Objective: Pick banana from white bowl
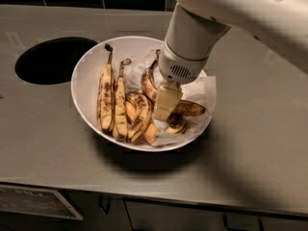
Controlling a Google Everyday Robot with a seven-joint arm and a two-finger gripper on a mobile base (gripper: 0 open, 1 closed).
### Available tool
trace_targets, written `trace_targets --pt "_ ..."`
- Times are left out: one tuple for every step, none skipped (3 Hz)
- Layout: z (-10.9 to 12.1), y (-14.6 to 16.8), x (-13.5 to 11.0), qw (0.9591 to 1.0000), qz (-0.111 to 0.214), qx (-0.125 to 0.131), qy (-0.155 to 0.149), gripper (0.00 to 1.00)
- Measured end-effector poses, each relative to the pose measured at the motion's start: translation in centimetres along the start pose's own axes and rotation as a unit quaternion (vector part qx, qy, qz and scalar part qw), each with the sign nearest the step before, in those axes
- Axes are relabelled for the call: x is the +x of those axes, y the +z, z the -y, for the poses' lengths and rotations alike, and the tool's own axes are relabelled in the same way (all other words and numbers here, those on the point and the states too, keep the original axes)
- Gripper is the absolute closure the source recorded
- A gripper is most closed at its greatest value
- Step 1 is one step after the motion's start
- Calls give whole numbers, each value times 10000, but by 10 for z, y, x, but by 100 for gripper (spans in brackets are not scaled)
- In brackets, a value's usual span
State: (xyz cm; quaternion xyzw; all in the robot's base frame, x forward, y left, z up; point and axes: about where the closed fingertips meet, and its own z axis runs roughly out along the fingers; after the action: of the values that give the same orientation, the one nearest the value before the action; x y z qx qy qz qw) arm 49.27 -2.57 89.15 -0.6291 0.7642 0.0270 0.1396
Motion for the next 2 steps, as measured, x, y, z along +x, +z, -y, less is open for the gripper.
trace_targets --pt "1 2 0 10000 -2 7 6 33" --pt "2 6 1 9998 -191 76 43 32"
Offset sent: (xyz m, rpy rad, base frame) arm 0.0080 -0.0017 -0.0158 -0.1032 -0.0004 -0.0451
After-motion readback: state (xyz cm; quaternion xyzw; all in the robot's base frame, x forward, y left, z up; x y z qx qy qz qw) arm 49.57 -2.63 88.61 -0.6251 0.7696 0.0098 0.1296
